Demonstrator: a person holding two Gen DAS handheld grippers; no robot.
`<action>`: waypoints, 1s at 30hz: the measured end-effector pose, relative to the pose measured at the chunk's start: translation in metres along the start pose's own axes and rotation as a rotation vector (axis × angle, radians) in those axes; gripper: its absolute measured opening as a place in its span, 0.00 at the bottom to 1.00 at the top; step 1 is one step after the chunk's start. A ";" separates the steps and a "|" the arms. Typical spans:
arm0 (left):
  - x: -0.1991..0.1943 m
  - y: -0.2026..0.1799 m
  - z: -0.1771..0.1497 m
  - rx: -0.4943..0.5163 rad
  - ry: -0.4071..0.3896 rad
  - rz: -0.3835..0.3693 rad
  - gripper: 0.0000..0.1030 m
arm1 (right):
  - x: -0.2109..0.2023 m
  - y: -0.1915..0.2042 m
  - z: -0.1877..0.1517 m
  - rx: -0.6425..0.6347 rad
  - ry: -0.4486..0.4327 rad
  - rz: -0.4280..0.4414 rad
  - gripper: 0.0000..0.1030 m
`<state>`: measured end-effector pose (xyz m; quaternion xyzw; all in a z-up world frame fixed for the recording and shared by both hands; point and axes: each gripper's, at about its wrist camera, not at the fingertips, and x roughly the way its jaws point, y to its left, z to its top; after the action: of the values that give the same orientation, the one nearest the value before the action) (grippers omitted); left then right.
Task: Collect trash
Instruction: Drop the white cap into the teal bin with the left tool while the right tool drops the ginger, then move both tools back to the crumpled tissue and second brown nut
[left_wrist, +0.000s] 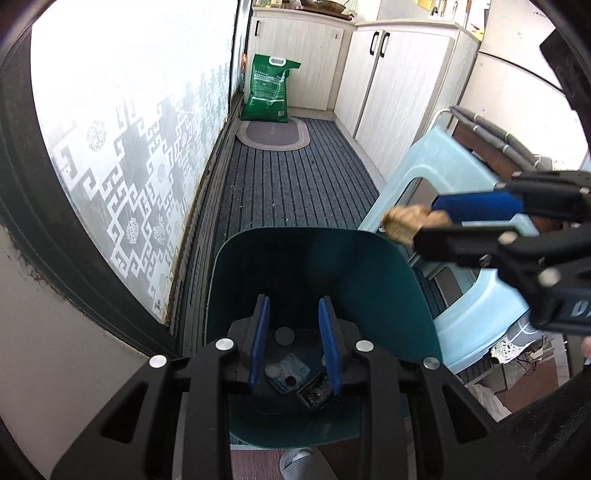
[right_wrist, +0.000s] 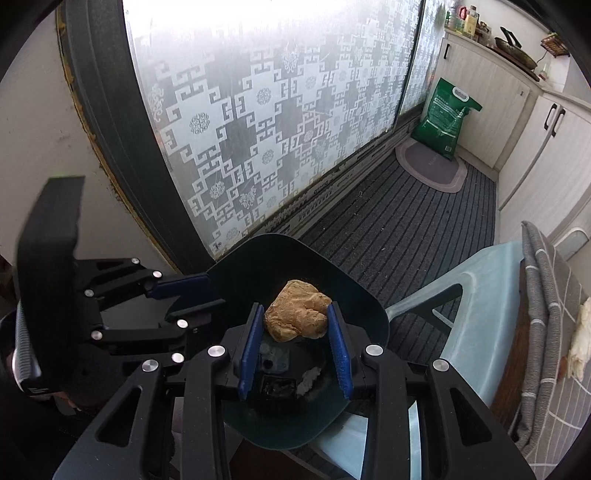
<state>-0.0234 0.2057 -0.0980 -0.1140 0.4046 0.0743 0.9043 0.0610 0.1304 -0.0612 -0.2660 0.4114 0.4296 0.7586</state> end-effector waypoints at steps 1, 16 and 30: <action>-0.003 0.001 0.002 -0.003 -0.014 -0.006 0.26 | 0.004 0.000 -0.001 -0.002 0.012 -0.002 0.34; -0.051 -0.006 0.019 -0.001 -0.218 -0.059 0.14 | 0.055 -0.003 -0.020 0.016 0.160 0.002 0.34; -0.095 -0.013 0.029 -0.017 -0.390 -0.105 0.14 | 0.095 0.009 -0.046 -0.013 0.306 0.047 0.44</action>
<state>-0.0624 0.1973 -0.0064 -0.1260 0.2145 0.0511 0.9672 0.0631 0.1408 -0.1666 -0.3237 0.5256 0.4043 0.6749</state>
